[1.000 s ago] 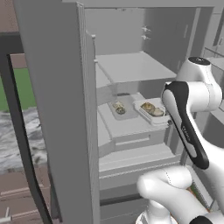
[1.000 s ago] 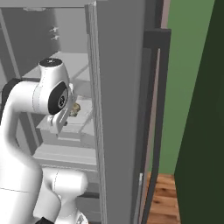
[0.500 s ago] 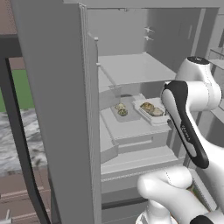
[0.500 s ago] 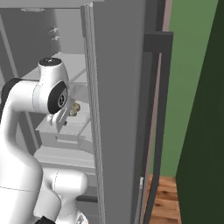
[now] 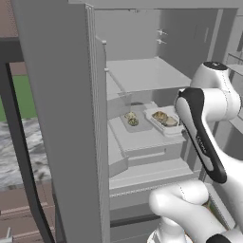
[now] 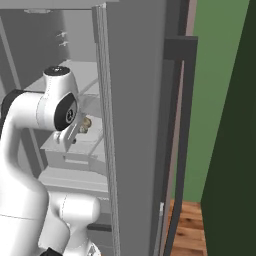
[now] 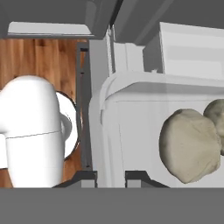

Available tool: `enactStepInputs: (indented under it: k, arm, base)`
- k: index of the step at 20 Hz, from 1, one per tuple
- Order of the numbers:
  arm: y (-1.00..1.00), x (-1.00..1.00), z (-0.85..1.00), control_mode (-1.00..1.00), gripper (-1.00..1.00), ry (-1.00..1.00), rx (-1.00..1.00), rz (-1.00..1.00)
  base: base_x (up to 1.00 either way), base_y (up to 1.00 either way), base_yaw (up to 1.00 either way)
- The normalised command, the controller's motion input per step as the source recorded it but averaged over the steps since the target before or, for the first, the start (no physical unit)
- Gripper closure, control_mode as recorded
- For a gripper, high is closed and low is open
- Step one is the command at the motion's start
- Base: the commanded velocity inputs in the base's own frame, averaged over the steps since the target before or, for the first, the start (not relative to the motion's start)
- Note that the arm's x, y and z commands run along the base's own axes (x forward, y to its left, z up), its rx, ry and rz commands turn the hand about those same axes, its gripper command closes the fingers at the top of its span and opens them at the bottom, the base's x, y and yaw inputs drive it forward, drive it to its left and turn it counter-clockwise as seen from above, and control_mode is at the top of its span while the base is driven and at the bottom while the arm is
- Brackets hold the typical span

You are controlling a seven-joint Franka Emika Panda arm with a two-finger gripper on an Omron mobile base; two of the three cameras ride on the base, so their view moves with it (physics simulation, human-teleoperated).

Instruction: Place two dumplings into each of the tupperware containers and then place the containers in the fridge.

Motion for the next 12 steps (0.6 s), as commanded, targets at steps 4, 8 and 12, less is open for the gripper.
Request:
enactStepInputs:
  k: [4,8,12]
  arm:
    - [0.00,-0.84,0.09,-1.00,1.00,-0.35,0.00,0.05]
    - [0.00,-0.92,0.31,-1.00,1.00,-0.68,0.00,0.08]
    - [0.00,-0.27,0.29,-1.00,1.00,-0.58,0.02,0.02]
  base:
    - [0.00,0.00,0.00]
    - [0.00,0.00,0.00]
    - [0.00,0.00,0.00]
